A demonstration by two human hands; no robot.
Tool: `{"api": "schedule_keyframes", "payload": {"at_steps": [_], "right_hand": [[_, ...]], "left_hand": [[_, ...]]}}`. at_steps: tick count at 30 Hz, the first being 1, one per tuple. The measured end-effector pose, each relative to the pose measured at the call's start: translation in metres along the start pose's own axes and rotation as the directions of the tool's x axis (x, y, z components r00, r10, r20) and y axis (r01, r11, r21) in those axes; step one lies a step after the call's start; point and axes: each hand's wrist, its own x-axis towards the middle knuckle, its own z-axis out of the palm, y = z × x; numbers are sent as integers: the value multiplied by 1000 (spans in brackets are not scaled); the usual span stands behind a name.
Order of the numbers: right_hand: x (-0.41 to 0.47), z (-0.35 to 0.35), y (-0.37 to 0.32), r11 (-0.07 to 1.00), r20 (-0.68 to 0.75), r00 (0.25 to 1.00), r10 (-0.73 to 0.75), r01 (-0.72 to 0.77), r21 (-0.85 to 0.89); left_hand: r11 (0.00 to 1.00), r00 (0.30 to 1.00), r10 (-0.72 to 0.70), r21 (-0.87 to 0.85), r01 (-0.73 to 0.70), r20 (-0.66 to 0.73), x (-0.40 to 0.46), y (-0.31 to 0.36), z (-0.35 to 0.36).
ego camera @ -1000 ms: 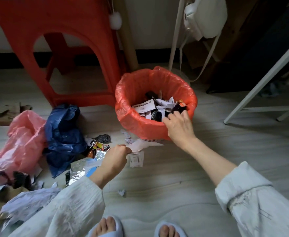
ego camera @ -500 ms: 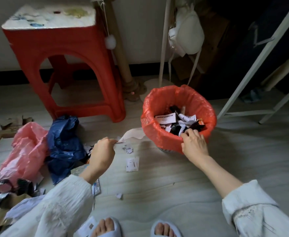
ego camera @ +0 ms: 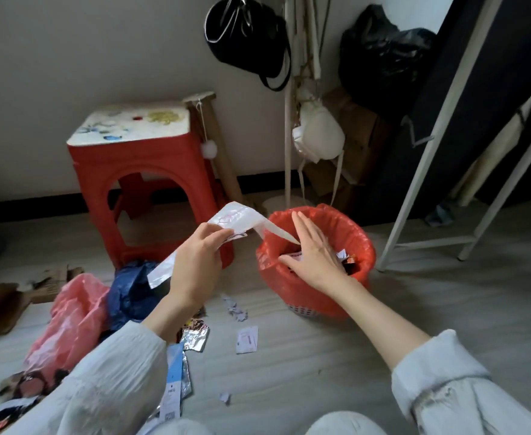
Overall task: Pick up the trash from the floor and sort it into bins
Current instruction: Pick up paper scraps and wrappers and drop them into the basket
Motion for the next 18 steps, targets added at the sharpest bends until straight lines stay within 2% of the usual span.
{"api": "schedule_keyframes", "payload": {"at_steps": [3,5,7,8,9,11,12,13,14,16,17,18], "right_hand": [[9,-14,-18,1000,-23,999,-25,25,-13],[11,-20,-26,995,-59,997,42,-36,93],[13,-22,-33,950,-79,989,127,-99,296],[12,-22,-37,890,-61,982,179,-135,436],[11,-24,-40,784,-20,974,224,-168,597],[6,-30,-47,415,140,953,269,-246,876],[3,-32,-49,222,218,946,239,-272,937],[-1,-36,-50,83,261,947,188,-280,956],[-2,-37,-49,-4,276,951,140,-278,960],[-5,-37,-49,-67,268,957,108,-262,963],[-4,-35,-50,-49,258,958,124,-254,966],[-2,-33,-48,19,237,958,160,-243,970]], "left_hand": [[996,997,75,-40,-76,-31,9,18,-9],[991,991,118,-50,-121,-65,13,27,-15],[987,987,140,-72,-146,-84,18,34,-19],[986,986,140,-83,-148,-93,21,37,-20],[985,985,136,-93,-145,-103,23,39,-21],[984,986,135,-107,-146,-102,25,43,-22],[982,986,142,-110,-152,-92,25,45,-21],[981,985,153,-112,-161,-76,23,47,-20],[979,985,164,-112,-169,-51,20,49,-19],[980,983,176,-107,-170,48,16,53,-11],[980,977,183,-100,-172,113,15,54,-7],[978,964,198,-94,-184,175,15,55,-1]]}}
